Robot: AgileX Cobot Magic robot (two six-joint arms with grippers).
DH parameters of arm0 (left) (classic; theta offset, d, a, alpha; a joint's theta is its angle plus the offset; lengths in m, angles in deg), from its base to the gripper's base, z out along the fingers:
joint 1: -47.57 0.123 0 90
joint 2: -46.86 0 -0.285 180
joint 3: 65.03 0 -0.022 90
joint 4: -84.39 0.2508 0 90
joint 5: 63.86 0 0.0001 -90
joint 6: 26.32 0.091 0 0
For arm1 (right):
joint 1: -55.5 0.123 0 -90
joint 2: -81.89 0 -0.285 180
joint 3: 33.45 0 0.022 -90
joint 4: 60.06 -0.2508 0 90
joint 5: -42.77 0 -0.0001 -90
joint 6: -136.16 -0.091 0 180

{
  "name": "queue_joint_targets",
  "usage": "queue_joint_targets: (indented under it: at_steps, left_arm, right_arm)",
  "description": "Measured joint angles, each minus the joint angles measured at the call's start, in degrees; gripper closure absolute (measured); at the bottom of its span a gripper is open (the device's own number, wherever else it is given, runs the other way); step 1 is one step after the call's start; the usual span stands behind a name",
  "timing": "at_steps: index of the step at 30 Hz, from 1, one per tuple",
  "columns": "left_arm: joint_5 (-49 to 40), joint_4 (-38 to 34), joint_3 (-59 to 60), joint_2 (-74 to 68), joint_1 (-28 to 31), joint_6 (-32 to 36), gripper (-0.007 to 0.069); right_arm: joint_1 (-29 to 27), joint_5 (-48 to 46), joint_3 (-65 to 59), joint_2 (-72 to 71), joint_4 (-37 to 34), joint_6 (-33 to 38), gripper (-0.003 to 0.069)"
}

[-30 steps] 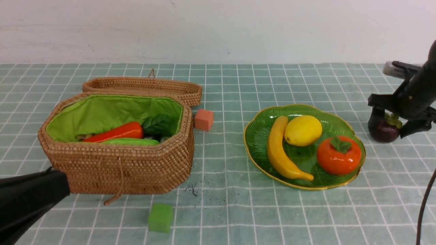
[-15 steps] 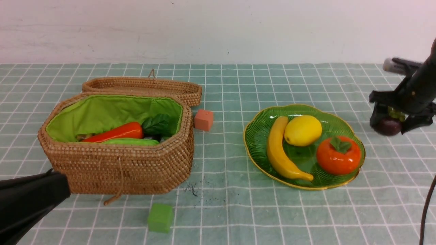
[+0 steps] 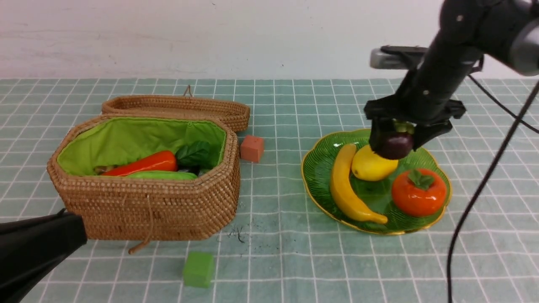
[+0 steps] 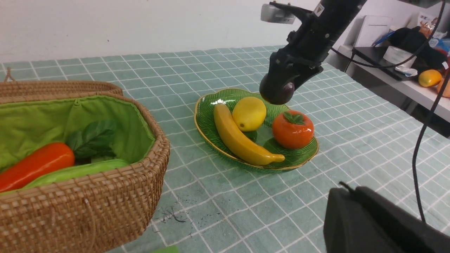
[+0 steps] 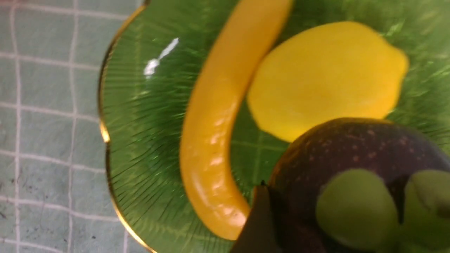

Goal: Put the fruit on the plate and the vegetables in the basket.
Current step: Use the right arm to grab a mangosteen and put it into the right plate

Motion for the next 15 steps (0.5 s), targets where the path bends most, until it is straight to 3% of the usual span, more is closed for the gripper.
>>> queue_joint_targets:
  at_steps: [7,15]
  left_arm:
    - [-0.05,0.0,0.0,0.0,0.0,0.0,0.0617]
    - [-0.23,0.0,0.0,0.0,0.0,0.02,0.0617]
  right_arm:
    - [1.62,-0.09,0.0,1.37,0.23,-1.0,0.0037]
    - [1.66,-0.09,0.0,1.37,0.03,-1.61,0.0043]
